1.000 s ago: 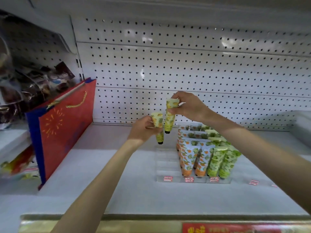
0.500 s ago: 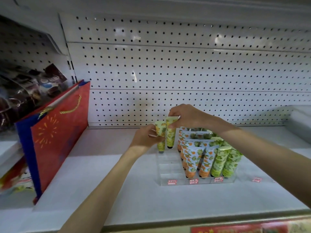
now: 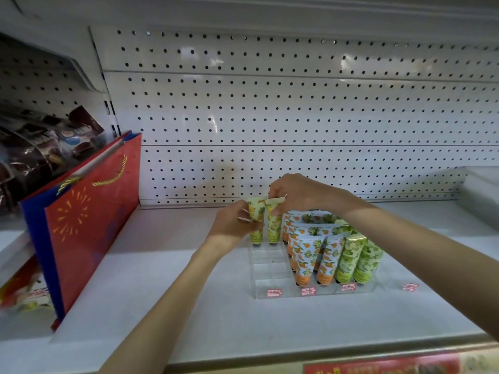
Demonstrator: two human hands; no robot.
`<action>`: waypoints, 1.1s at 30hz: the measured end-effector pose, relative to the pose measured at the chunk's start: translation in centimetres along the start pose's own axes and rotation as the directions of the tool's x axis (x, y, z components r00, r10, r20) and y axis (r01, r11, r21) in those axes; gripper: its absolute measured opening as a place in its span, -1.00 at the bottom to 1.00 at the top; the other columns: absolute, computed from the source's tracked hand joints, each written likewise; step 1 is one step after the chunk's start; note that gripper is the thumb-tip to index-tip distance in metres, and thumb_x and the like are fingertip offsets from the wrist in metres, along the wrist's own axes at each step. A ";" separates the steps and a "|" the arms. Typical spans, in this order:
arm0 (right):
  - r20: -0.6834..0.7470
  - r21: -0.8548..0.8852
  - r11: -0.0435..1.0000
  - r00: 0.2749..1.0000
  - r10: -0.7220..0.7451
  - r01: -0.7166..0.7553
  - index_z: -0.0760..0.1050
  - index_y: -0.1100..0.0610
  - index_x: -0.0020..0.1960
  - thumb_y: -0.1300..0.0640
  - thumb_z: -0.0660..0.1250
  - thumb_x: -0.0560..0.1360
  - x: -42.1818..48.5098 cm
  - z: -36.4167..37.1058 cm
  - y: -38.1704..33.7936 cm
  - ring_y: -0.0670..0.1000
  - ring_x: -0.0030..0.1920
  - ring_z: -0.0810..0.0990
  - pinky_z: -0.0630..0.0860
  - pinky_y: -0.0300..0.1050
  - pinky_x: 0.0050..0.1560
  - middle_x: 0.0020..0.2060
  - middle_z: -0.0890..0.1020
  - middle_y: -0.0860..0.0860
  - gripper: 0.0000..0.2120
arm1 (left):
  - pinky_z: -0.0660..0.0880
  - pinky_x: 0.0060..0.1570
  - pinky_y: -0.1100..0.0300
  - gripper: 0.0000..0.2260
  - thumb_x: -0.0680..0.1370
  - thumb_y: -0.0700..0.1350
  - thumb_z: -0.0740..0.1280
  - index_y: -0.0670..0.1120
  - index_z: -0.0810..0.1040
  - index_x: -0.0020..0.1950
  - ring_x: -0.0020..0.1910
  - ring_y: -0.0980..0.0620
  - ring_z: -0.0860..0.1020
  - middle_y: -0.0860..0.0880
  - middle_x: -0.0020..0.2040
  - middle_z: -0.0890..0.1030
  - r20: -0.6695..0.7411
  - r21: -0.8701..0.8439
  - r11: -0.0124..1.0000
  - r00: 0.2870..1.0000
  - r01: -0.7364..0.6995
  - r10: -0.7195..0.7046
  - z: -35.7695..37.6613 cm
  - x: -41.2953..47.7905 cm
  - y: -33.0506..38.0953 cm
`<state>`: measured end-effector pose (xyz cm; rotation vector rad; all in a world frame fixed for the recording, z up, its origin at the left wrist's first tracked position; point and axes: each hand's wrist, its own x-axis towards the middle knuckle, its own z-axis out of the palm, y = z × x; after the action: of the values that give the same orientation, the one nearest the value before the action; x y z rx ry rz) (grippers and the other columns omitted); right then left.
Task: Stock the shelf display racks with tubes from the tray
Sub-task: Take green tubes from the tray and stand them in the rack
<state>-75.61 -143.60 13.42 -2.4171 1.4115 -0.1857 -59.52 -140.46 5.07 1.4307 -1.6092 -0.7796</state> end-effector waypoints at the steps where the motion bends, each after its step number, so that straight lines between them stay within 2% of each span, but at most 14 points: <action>1: 0.000 0.002 1.000 1.000 -0.002 0.002 0.52 0.17 0.10 0.12 0.46 0.42 0.0 0.0 0.0 0.05 0.27 0.45 0.41 -0.04 0.23 0.18 0.53 0.12 -0.70 | 0.42 -0.33 0.52 -0.77 0.37 -0.24 0.48 -0.19 0.57 -0.01 -0.26 0.25 0.53 0.02 -0.17 0.59 -0.002 -0.001 1.000 1.000 0.001 -0.001 0.0 0.0 0.0; 8: 0.010 0.052 0.999 1.000 -0.009 0.009 0.51 0.19 0.15 0.12 0.44 0.43 0.0 0.1 0.3 0.02 0.29 0.44 0.36 -0.16 0.18 0.21 0.51 0.09 -0.67 | 0.40 -0.35 0.55 -0.79 0.38 -0.22 0.48 -0.16 0.59 -0.02 -0.25 0.25 0.54 0.01 -0.15 0.61 -0.015 -0.003 1.000 1.000 -0.008 0.008 -0.1 -0.3 -0.1; 15: 0.002 0.071 0.997 1.000 -0.003 0.003 0.52 0.20 0.14 0.11 0.44 0.43 -0.3 0.0 0.5 0.04 0.27 0.46 0.38 -0.12 0.20 0.19 0.52 0.10 -0.68 | 0.42 -0.32 0.52 -0.78 0.39 -0.19 0.47 -0.19 0.58 0.00 -0.21 0.16 0.57 -0.01 -0.11 0.63 -0.018 0.027 1.000 1.000 -0.010 0.010 0.0 -0.5 0.1; 18: -0.016 0.094 0.995 1.000 -0.015 0.016 0.54 0.20 0.12 0.12 0.43 0.44 -0.5 -0.1 0.7 0.01 0.25 0.47 0.35 -0.19 0.13 0.16 0.56 0.08 -0.71 | 0.42 -0.32 0.51 -0.79 0.39 -0.20 0.47 -0.19 0.58 -0.01 -0.22 0.12 0.57 -0.01 -0.13 0.62 -0.024 0.033 0.999 1.000 -0.011 0.012 0.1 -0.7 0.3; 21: -0.016 0.119 0.992 0.999 -0.028 0.029 0.55 0.18 0.07 0.10 0.43 0.44 -0.5 -0.2 0.9 0.02 0.19 0.51 0.38 -0.21 0.02 0.11 0.58 0.07 -0.75 | 0.40 -0.35 0.53 -0.78 0.40 -0.20 0.47 -0.17 0.58 0.02 -0.23 0.17 0.56 0.02 -0.14 0.60 -0.026 0.031 1.000 1.000 0.000 0.000 0.2 -0.9 0.6; 23: -0.018 0.164 0.986 0.999 -0.040 0.042 0.56 0.15 0.02 0.06 0.41 0.46 -0.7 -0.4 1.0 0.05 0.11 0.56 0.45 -0.25 -0.12 0.06 0.61 0.07 -0.80 | 0.40 -0.36 0.53 -0.76 0.40 -0.18 0.47 -0.20 0.57 0.02 -0.23 0.19 0.56 -0.01 -0.12 0.61 -0.037 0.034 0.999 0.999 0.017 -0.016 0.1 -1.1 0.8; 25: -0.048 0.193 0.979 0.997 -0.054 0.063 0.56 0.14 0.01 0.03 0.35 0.50 -0.9 -0.8 1.2 0.01 0.06 0.57 0.44 -0.31 -0.15 0.04 0.63 0.04 -0.81 | 0.40 -0.35 0.51 -0.74 0.40 -0.14 0.48 -0.20 0.56 0.02 -0.20 0.21 0.56 -0.04 -0.07 0.63 -0.045 0.037 0.999 0.999 0.032 -0.030 -0.1 -1.4 1.1; 28: -0.149 0.215 0.974 0.988 -0.043 0.075 0.54 0.14 0.11 -0.01 0.27 0.55 -1.8 -2.0 1.5 -0.07 0.09 0.52 0.34 -0.28 -0.08 0.11 0.59 -0.01 -0.74 | 0.39 -0.24 0.52 -0.73 0.44 -0.05 0.44 -0.10 0.55 0.08 -0.02 0.13 0.58 0.03 0.01 0.62 -0.064 0.068 0.998 0.998 0.015 -0.011 -0.8 -2.0 1.7; 30: -0.222 0.213 0.974 0.975 -0.029 0.078 0.48 0.10 0.21 -0.04 0.23 0.56 -2.9 -2.7 2.1 -0.02 0.19 0.49 0.33 -0.25 0.03 0.19 0.54 -0.01 -0.70 | 0.38 -0.05 0.39 -0.67 0.48 0.02 0.38 -0.07 0.50 0.20 0.13 0.07 0.54 0.03 0.11 0.59 -0.109 0.147 0.989 0.994 0.005 0.011 -1.4 -2.5 2.5; 31: -0.256 0.172 0.982 0.966 -0.027 0.073 0.43 0.08 0.28 -0.06 0.20 0.57 -3.6 -3.0 2.5 -0.01 0.25 0.46 0.35 -0.21 0.08 0.25 0.50 -0.01 -0.65 | 0.36 0.06 0.30 -0.62 0.51 0.05 0.34 -0.07 0.46 0.27 0.20 0.06 0.49 0.01 0.20 0.55 -0.132 0.214 0.977 0.991 0.007 0.021 -1.6 -2.8 2.9; 33: -0.331 -0.027 0.999 0.943 -0.043 0.036 0.30 0.05 0.40 -0.10 0.13 0.59 -5.3 -3.3 3.2 0.02 0.32 0.41 0.34 -0.08 0.23 0.35 0.42 -0.02 -0.56 | 0.31 0.24 0.18 -0.53 0.54 0.11 0.26 -0.05 0.35 0.39 0.33 0.01 0.38 -0.01 0.35 0.44 -0.195 0.370 0.929 0.979 0.025 0.052 -2.0 -3.3 3.9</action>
<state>-81.79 -141.20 15.66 -2.5190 1.5052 -0.6177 -59.53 -136.39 8.82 1.7006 -1.6622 -0.3134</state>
